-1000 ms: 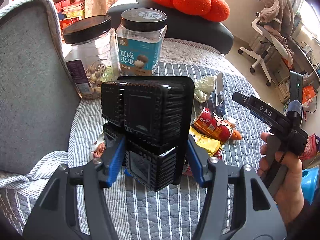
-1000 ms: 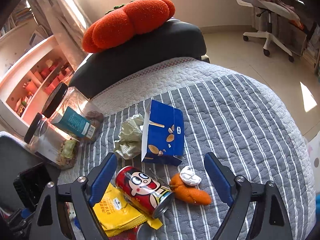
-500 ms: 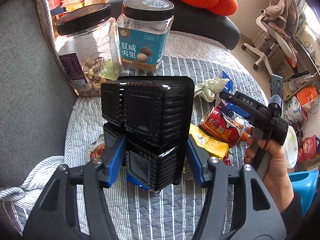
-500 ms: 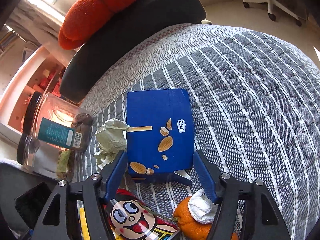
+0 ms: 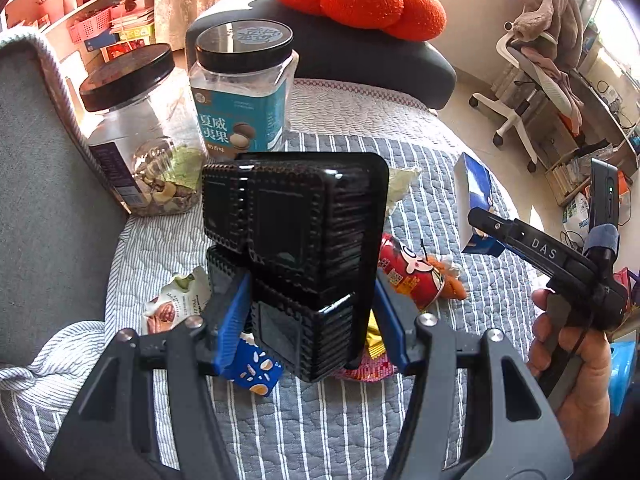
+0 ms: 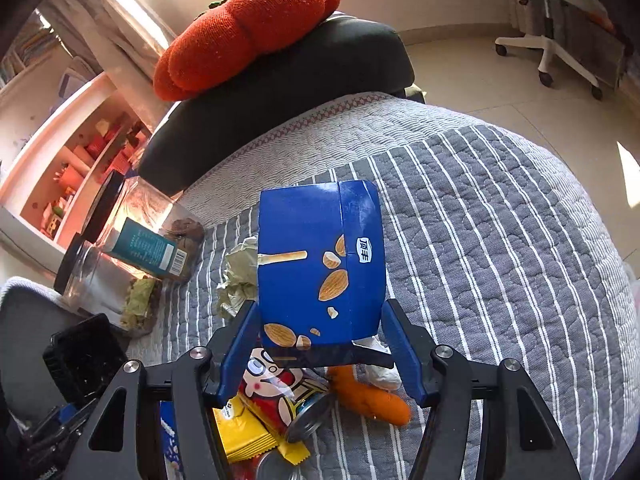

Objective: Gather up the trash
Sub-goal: 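Drop the blue box and black tray into the white bin, opening both tools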

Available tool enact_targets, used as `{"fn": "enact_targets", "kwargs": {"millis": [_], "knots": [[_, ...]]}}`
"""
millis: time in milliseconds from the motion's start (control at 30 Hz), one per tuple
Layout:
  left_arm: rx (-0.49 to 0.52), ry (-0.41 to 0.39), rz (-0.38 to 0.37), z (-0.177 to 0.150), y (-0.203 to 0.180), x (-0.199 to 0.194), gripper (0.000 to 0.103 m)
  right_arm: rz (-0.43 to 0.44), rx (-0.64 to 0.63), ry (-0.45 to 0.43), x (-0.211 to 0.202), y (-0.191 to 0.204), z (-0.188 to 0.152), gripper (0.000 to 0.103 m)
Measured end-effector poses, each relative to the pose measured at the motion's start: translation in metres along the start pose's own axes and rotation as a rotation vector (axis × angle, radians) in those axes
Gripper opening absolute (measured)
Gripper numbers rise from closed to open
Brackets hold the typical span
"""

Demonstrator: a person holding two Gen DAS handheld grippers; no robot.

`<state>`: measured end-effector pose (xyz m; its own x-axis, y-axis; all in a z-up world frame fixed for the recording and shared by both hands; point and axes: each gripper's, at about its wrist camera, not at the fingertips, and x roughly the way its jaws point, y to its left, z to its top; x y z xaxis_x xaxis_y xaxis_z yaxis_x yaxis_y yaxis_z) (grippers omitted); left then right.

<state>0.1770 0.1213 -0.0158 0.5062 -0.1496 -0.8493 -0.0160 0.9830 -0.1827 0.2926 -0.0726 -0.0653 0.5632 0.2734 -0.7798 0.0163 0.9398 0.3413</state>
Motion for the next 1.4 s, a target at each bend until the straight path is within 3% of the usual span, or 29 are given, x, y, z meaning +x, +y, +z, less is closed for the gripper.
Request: {"fn": "enact_targets", "kwargs": {"millis": [267, 800, 933, 1133, 1400], "knots": [[0.085, -0.025, -0.078, 0.001, -0.062, 0.003, 0.06, -0.105, 0.028, -0.022, -0.072, -0.067, 0.002, 0.064], [0.263, 0.017, -0.194, -0.012, -0.179, 0.031, 0.061, -0.413, 0.345, -0.025, -0.165, -0.276, -0.012, 0.062], [0.309, 0.015, -0.22, -0.016, -0.204, 0.034, 0.061, -0.446, 0.37, -0.008, -0.174, -0.3, -0.019, 0.063], [0.365, 0.021, -0.264, -0.023, -0.235, 0.039, 0.061, -0.415, 0.401, -0.021, -0.199, -0.314, -0.027, 0.064], [0.5, 0.052, -0.34, -0.033, -0.299, 0.053, 0.061, -0.414, 0.423, -0.021, -0.228, -0.319, -0.039, 0.076]]}}
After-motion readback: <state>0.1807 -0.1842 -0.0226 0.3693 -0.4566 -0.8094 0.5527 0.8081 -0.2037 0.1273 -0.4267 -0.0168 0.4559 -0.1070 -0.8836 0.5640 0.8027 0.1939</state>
